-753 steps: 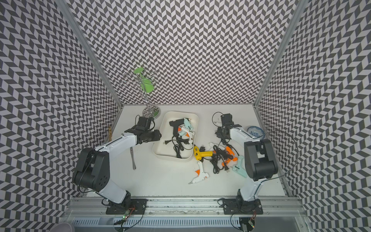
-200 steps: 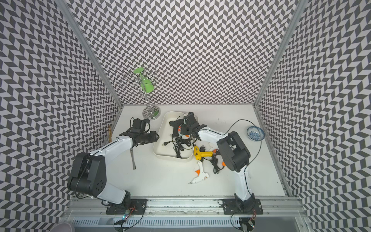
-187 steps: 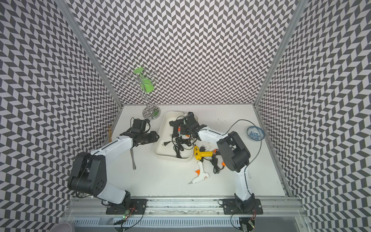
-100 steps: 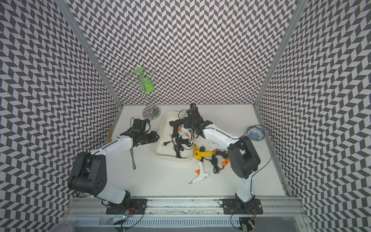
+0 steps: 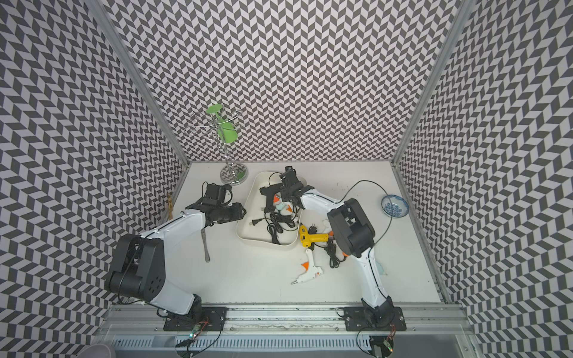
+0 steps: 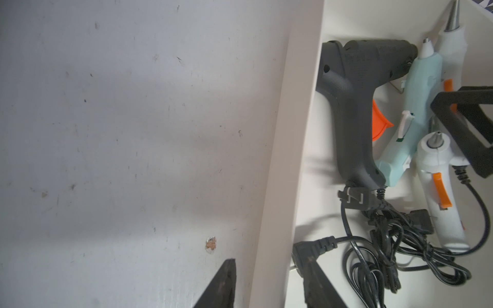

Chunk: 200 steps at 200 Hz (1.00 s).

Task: Put the hot melt glue gun into the storage box
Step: Place the hot melt adhesive gun in the storage box.

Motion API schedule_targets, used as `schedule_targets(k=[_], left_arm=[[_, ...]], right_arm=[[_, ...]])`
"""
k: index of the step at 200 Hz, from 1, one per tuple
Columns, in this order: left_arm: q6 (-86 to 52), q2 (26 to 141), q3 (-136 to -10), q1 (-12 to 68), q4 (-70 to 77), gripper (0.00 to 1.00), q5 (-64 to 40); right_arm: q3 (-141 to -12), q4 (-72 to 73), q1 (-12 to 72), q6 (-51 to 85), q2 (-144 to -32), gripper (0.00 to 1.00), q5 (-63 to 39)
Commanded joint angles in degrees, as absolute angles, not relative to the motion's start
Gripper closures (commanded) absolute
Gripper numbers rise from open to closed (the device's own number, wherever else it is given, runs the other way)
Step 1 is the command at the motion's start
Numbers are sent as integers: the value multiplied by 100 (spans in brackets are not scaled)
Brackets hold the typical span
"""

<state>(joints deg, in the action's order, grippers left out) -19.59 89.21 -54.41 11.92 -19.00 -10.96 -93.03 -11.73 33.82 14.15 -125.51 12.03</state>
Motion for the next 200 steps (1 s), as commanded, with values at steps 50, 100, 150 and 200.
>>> schedule_targets(k=[50, 100, 150, 200], left_arm=[[-1958, 9051, -5522, 1205, -1881, 54, -1083], [-1973, 9145, -5803, 1255, -1933, 54, -1073], [-1886, 9358, -6089, 1283, -1903, 52, -1039], [-1921, 9911, -6381, 1332, -1988, 54, -978]], right_arm=[[-8611, -1733, 3387, 401, -12135, 52, 1063], [-8567, -1358, 3419, 445, -11185, 34, 678], [-8616, -2059, 3361, 943, -10678, 32, 695], [-7485, -2505, 2662, 1949, -9305, 30, 718]])
